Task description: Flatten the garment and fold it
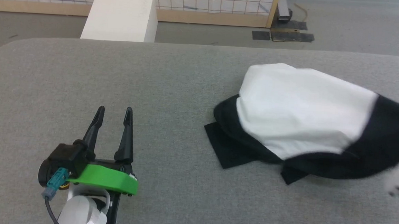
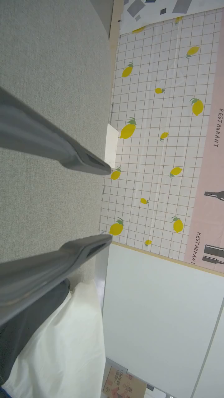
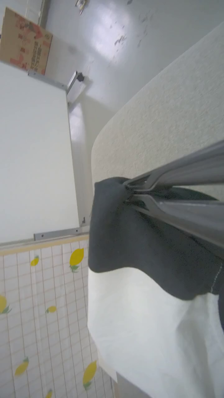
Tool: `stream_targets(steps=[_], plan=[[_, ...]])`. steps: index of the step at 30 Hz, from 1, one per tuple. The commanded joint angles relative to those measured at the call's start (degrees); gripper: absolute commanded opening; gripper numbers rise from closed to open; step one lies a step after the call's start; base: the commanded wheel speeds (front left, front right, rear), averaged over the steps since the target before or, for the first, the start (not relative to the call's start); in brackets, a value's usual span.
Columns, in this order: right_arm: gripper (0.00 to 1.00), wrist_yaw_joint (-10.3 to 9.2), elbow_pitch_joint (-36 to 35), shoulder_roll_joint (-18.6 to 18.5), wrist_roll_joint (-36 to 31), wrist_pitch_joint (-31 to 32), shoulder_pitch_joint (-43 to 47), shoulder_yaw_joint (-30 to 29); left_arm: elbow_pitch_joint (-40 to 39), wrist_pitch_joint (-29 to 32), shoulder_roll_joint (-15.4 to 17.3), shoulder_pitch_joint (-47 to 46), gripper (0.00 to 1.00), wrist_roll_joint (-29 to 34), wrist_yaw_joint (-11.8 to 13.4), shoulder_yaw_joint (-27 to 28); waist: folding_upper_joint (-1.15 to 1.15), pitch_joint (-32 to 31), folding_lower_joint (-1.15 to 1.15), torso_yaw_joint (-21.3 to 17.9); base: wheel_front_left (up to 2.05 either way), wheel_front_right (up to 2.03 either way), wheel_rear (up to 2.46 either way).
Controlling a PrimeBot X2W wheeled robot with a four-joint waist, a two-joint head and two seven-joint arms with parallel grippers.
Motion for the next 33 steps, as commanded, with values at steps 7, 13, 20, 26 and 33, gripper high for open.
stream_targets(steps=[7, 13, 20, 26, 33], plan=[[0.43, -0.10, 0.2, 0.0, -2.0, 11.5, 8.1, -12.4, 0.0, -0.2, -0.2, 0.8, 1.00, -0.2, -0.4, -0.8, 0.00, -0.2, 0.00, -1.2, 0.00, 0.00, 0.00], [1.00, -0.10, -3.9, 0.0, 0.4, 2.5, 8.2, -8.0, 0.2, -0.2, -0.2, 0.9, 1.00, -0.2, -0.5, -0.7, 0.00, 0.0, 0.00, -1.7, 0.00, 0.00, 0.00], [1.00, -0.10, -8.3, 0.0, 6.2, -2.7, 8.1, 18.3, -0.1, -0.2, -0.2, -0.8, 1.00, -0.2, -0.6, -1.5, 0.00, 1.9, 0.00, -1.0, 0.00, 0.00, 0.00], [1.00, -0.10, -1.5, 0.0, 7.6, 3.9, 1.1, 33.3, -0.5, -0.2, -0.2, -3.1, 1.00, -0.7, -0.4, -2.7, 0.00, 4.8, 0.00, 1.6, 0.00, 0.00, 0.00], [1.00, -0.10, 10.2, 0.0, 5.6, 13.5, -7.7, 37.2, -0.7, -0.2, -0.2, -4.4, 1.00, -1.1, 0.2, -3.8, 0.00, 7.4, 0.00, 4.9, 0.00, 0.00, 0.00]])
